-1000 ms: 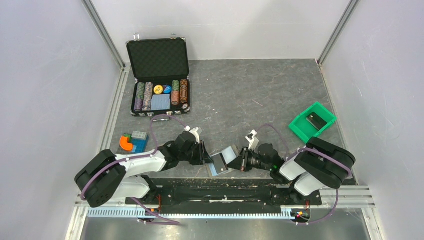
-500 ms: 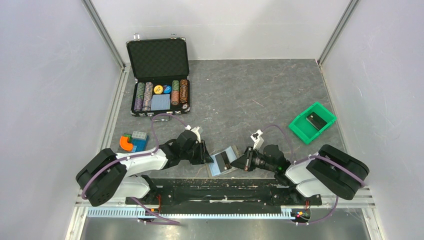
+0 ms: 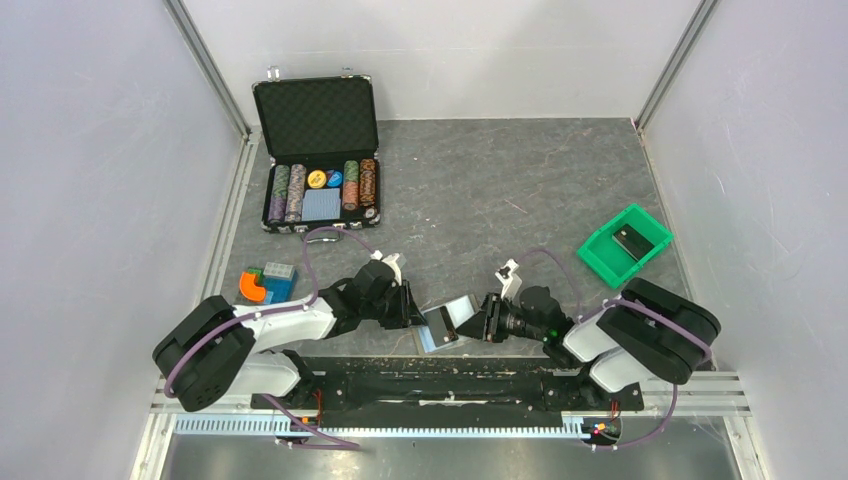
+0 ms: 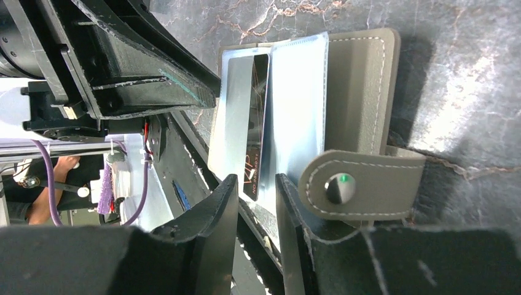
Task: Take the credit cards out of the card holder
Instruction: Remove the credit card from the card holder.
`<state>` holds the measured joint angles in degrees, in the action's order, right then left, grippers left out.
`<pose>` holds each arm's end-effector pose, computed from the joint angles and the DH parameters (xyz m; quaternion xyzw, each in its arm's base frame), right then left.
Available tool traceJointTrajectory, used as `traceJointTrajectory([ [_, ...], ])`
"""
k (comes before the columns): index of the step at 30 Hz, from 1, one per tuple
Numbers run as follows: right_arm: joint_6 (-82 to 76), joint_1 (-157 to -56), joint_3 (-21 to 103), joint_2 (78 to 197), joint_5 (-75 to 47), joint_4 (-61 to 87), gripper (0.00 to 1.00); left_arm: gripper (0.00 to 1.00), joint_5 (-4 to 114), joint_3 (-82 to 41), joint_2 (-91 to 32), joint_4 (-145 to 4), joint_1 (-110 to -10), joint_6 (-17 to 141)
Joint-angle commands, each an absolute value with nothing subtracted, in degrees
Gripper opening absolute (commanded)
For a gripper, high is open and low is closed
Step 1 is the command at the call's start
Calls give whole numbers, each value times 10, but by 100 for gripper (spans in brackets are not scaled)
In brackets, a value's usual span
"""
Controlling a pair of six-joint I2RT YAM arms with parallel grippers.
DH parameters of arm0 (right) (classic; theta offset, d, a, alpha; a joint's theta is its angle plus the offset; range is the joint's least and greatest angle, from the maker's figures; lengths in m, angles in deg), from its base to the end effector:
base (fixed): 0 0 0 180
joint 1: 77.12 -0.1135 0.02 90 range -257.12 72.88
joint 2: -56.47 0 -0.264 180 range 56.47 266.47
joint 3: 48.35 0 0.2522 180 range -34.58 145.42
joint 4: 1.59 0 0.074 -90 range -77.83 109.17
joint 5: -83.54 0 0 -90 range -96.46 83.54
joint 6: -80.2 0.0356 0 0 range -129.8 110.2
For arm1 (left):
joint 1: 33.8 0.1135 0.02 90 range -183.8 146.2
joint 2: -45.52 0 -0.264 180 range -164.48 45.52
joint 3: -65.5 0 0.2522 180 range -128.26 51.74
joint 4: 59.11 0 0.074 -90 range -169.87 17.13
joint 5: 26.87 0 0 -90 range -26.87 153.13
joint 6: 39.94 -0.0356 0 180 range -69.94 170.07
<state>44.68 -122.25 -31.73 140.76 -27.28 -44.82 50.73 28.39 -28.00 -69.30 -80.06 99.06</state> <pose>0.1231 0.1416 0.0985 -0.0301 0.8321 0.5048 0.2276 0.1485 -0.1663 0.1379 0.0178 0.9244 -0.3392 0.1736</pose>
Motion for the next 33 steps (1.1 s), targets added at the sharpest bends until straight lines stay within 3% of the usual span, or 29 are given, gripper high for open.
traceJointTrajectory([
  [1,451,-1221,-301,1431,-285,-491,31,30,508,289,-288,-685,-803,975],
  [13,463,-1222,-285,1475,-303,-525,24,30,502,295,-294,-670,-803,978],
  [21,476,-1222,-298,1473,-297,-556,1,30,506,296,-294,-674,-803,972],
  [33,467,-1205,-337,1412,-272,-530,0,31,533,288,-275,-715,-803,946],
])
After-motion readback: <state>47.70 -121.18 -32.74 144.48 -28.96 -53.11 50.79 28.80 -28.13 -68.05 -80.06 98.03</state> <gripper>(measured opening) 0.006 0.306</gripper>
